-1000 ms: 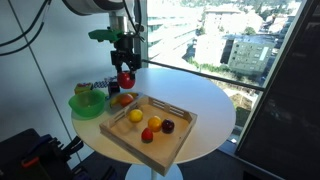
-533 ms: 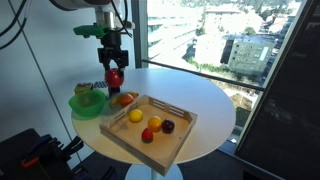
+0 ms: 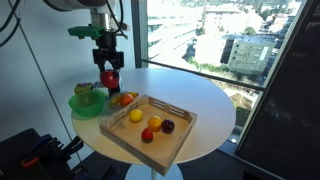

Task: Pick up the apple into the bowl

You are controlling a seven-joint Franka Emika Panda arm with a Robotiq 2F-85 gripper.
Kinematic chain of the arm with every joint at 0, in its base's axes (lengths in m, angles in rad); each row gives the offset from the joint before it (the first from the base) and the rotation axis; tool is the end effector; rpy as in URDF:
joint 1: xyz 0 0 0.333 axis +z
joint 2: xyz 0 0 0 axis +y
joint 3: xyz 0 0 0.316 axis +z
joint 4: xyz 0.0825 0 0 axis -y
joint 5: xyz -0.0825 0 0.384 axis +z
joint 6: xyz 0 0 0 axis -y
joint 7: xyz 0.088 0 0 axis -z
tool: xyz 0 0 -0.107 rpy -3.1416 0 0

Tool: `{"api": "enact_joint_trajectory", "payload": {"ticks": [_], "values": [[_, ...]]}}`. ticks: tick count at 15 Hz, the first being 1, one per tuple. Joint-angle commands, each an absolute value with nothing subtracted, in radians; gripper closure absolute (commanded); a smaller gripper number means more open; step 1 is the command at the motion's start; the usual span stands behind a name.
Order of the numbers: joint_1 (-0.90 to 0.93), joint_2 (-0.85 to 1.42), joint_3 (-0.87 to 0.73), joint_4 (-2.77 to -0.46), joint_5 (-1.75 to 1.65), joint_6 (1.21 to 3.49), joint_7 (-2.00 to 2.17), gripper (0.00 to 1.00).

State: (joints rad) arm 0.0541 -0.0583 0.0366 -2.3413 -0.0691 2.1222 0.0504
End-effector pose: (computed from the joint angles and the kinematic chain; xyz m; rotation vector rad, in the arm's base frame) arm 0.4766 0.0402 0.3451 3.0606 0.1241 -0.2400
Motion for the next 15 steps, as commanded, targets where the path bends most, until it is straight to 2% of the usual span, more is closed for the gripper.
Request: {"api": "enact_joint_trajectory", "payload": {"ticks": [1, 8, 9, 15], "values": [[0.05, -0.058, 0.041, -2.34, -0.068, 2.12, 0.05, 0.19], [0.05, -0.058, 0.041, -2.34, -0.068, 2.12, 0.05, 0.19], [0.05, -0.058, 0.041, -2.34, -0.068, 2.12, 0.05, 0.44], [0.061, -0.053, 0.054, -2.331, -0.073, 2.118, 0.035, 0.44]]}}
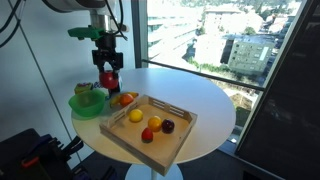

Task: Pick up the apple into the bowl

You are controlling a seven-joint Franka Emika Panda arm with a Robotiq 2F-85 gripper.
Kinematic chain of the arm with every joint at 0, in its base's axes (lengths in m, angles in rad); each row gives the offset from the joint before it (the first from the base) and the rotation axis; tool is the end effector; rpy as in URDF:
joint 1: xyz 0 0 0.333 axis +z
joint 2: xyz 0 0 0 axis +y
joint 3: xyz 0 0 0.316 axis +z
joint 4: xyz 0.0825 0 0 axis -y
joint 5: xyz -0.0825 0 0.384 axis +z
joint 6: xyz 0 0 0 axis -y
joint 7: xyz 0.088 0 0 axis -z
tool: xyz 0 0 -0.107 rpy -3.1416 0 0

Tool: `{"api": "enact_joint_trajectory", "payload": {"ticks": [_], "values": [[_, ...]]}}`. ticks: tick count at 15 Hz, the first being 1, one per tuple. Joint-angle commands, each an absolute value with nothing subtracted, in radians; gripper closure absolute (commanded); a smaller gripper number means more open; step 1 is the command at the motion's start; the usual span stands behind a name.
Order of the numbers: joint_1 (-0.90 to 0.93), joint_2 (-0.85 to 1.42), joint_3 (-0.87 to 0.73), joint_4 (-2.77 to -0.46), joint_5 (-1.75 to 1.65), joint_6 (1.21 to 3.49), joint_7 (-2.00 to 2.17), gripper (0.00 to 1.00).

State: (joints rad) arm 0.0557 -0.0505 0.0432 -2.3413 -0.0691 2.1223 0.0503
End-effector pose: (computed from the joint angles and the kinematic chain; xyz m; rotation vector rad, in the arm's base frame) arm 0.4764 0.0441 0.3414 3.0581 0.1370 -0.2513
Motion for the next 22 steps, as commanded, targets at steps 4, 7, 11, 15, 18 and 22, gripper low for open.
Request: {"api": "enact_joint_trajectory", "payload": {"ticks": [4, 7, 11, 15, 18, 22], "values": [[0.078, -0.062, 0.073, -2.34, -0.071, 2.128, 0.026, 0.44], [0.093, -0.064, 0.087, -2.349, -0.067, 2.143, 0.016, 0.44], [0.108, -0.06, 0.1, -2.359, -0.062, 2.157, 0.006, 0.44], [0.118, -0.06, 0.109, -2.38, -0.055, 2.17, -0.004, 0.44], [0.125, -0.059, 0.116, -2.397, -0.049, 2.189, -0.017, 0.44], [0.138, -0.053, 0.126, -2.42, -0.046, 2.209, -0.023, 0.44]]}}
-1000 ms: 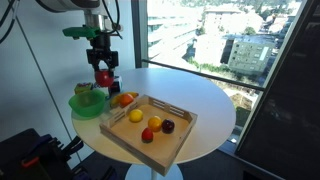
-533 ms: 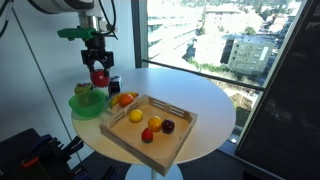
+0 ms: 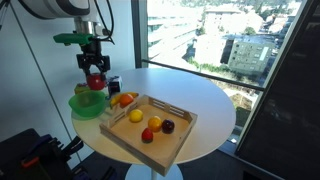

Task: Pick up the apple into the bowl

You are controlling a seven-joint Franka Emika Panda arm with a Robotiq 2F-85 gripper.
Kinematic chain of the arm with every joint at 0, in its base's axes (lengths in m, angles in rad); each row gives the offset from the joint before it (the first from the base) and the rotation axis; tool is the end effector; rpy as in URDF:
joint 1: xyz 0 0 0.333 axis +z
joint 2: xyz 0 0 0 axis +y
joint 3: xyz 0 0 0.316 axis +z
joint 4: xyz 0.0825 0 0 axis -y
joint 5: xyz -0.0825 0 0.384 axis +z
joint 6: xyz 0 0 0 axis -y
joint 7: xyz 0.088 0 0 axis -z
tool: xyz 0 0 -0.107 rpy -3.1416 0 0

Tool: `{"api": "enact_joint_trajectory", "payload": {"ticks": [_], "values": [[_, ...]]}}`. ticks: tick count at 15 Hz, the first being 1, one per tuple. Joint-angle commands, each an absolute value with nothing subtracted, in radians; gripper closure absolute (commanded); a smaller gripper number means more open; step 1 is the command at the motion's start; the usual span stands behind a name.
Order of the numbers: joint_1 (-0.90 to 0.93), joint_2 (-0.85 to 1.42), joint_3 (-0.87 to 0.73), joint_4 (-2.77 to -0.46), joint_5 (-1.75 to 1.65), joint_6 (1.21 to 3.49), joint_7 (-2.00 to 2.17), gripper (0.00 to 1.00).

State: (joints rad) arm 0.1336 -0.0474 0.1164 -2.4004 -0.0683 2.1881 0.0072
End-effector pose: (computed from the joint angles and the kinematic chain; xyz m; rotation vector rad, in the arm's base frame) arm 0.4534 0.1131 0.3203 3.0225 0.4358 -0.2396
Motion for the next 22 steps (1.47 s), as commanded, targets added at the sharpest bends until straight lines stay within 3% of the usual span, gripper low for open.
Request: {"api": "enact_joint_trajectory", "payload": {"ticks": [1, 18, 19, 20, 22], "values": [[0.142, -0.051, 0.129, -2.426, -0.044, 2.213, -0.026, 0.44], [0.148, 0.064, 0.142, -2.47, -0.045, 2.357, -0.094, 0.44], [0.147, 0.07, 0.142, -2.469, -0.047, 2.359, -0.096, 0.33], [0.147, 0.074, 0.142, -2.468, -0.052, 2.359, -0.095, 0.05], [0.147, 0.079, 0.142, -2.467, -0.053, 2.36, -0.097, 0.04]]}}
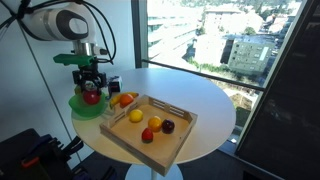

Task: Pick up the apple into the bowl

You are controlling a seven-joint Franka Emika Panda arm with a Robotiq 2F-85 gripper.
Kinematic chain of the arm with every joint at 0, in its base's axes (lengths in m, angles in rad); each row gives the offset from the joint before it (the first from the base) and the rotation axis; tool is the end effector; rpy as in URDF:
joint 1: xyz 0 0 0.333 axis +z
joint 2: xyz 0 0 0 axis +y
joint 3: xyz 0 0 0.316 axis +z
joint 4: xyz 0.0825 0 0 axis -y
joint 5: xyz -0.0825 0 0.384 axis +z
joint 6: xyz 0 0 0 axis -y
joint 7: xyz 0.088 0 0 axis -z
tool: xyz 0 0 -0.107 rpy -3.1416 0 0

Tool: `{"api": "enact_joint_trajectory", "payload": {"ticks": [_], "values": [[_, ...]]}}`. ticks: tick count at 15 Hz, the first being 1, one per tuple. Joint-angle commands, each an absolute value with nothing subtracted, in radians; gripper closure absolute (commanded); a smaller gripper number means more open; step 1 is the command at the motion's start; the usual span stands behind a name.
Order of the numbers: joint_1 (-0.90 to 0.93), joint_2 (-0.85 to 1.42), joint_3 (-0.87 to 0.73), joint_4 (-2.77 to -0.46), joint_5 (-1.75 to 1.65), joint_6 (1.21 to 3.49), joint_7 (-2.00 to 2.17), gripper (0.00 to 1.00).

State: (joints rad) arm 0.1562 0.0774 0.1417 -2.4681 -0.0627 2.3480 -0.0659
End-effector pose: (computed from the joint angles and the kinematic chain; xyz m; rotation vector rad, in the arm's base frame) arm 0.4359 0.1336 0.2484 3.0104 0.6304 -0.2957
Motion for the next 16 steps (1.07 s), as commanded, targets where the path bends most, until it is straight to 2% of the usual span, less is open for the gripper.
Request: {"api": "enact_joint_trajectory", "payload": {"ticks": [1, 16], "values": [[0.147, 0.08, 0.143, -2.466, -0.054, 2.359, -0.098, 0.0], [0.112, 0.011, 0.106, -2.409, -0.03, 2.258, 0.006, 0.0]]}}
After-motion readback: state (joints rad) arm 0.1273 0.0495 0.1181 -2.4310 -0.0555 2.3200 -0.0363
